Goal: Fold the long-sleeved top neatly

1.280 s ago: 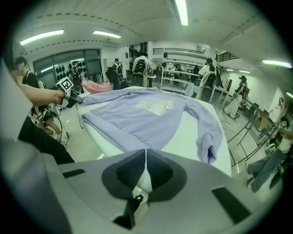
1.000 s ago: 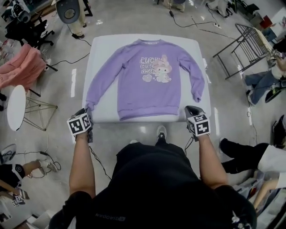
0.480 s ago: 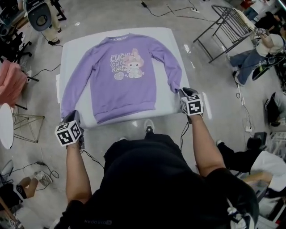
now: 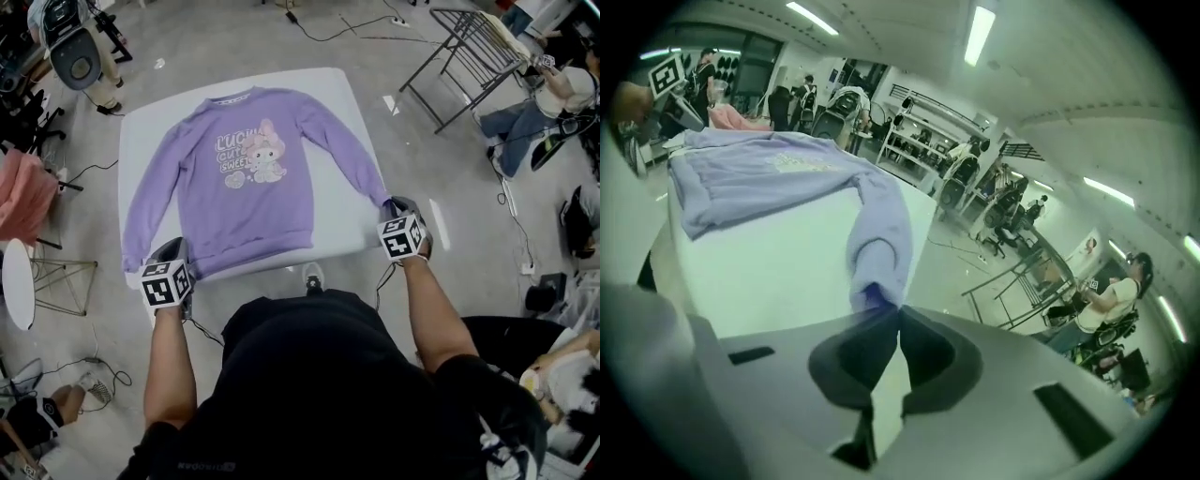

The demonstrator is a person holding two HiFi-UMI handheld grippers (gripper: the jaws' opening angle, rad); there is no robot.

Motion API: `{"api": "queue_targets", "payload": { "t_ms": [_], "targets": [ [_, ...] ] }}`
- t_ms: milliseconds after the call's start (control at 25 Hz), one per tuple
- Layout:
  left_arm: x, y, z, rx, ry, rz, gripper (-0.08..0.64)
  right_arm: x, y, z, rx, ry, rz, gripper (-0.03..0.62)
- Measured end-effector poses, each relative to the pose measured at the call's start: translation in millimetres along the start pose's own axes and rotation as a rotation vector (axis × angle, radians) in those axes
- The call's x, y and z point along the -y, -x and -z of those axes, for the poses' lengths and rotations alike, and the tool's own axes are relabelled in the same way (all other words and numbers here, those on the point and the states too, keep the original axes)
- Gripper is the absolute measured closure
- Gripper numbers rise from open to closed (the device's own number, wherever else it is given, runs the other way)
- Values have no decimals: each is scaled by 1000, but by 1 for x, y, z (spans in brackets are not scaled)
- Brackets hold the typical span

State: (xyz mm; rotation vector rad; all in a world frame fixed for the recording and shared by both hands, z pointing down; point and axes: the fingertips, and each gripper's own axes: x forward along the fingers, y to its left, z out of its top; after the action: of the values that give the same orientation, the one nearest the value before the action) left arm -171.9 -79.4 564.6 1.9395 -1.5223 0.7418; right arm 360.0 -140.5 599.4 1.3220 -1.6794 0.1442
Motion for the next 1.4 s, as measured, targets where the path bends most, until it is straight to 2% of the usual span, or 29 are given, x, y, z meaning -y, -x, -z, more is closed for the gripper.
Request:
{"api": "queue_targets", "payload": {
  "t_ms": [80,120,160,240,400,560,680,760,880,960,1040,1080,1240,1400],
  "targets": [
    [6,-8,1,-14,5,4,552,2,-10,24,-54,-17,-54,576],
    [10,-12,1,-20,4,10,552,-1,-15,33,-83,-22,-93,554],
    [16,-16,-1,-22,-1,18,552,-3,-18,39,-101,-28,-126,499],
    [25,-20,-8,-18,-20,34,552,-4,-17,40,-93,-77,-162,490],
    [38,-25,-17,-13,-32,48,552,4,9,34,-14,-297,-196,507],
    [49,-30,-19,-20,-35,55,552,8,16,12,82,-522,-261,514],
    [58,-30,-20,-22,-49,66,552,9,6,1,106,-622,-280,486],
    [60,-28,-21,-21,-58,64,552,4,-3,2,78,-664,-301,464],
    [58,-29,-21,-20,-49,50,552,-8,-19,15,-10,-697,-328,434],
    [58,-29,-21,-21,-45,43,552,-11,-26,24,-40,-698,-323,455],
    [58,-27,-21,-22,-45,36,552,-9,-27,28,-40,-689,-319,500],
    [58,-26,-21,-23,-44,31,552,-8,-27,29,-41,-677,-321,566],
    [55,-26,-22,-24,-25,8,552,1,-32,28,-31,-651,-350,568],
    [57,-29,-27,-18,-10,-9,552,40,-34,19,48,-668,-304,569]
  ]
}}
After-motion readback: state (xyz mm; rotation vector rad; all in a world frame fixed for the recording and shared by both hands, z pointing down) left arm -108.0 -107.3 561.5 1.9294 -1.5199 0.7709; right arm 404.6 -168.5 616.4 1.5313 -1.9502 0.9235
